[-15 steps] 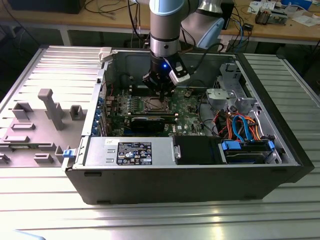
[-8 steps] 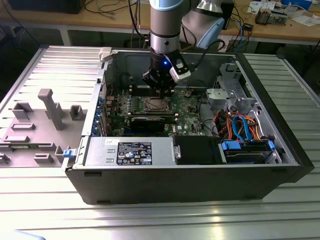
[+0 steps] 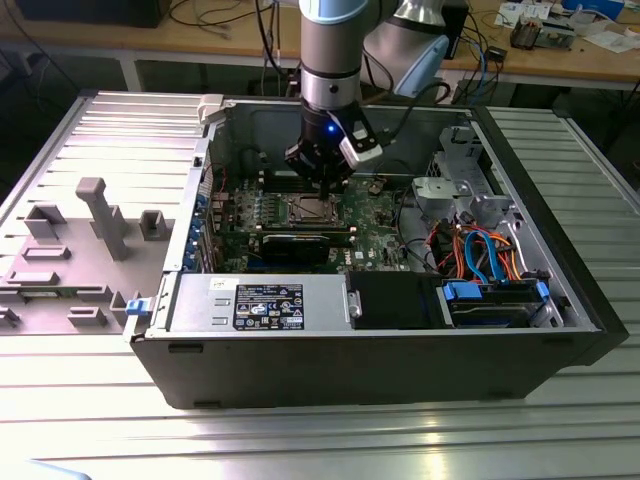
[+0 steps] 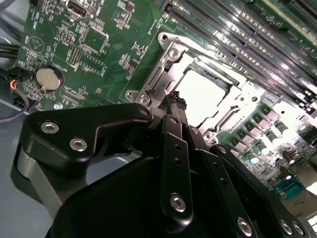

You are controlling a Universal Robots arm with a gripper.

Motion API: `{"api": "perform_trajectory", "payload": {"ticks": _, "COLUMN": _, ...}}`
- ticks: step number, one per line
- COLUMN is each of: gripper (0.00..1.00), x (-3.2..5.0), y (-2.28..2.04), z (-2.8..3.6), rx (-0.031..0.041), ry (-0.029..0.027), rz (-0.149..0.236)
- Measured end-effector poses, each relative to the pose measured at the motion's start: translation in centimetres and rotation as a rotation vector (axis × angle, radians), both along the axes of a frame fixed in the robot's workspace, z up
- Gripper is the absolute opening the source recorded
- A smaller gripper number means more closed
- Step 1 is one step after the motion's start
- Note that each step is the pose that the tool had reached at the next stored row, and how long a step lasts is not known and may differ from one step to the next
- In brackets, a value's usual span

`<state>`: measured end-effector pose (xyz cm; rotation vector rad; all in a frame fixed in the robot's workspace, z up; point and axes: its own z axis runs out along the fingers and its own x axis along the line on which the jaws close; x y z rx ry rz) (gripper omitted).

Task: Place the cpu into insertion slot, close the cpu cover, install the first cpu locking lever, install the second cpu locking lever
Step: 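Install the second cpu locking lever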

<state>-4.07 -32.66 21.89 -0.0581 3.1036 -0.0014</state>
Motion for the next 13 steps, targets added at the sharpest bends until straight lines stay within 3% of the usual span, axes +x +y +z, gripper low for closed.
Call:
{"api": "perform_trajectory", "payload": {"ticks": 3, "gripper": 0.11, "x": 0.00, "y": -0.31, "z": 0.00, "rx": -0.0006, "ry": 0.0000, "rz": 0.000}}
{"api": "perform_trajectory", "payload": {"ticks": 13, "gripper": 0.11, "x": 0.00, "y": -0.32, "z": 0.00, "rx": -0.0007, "ry": 0.0000, "rz": 0.000}}
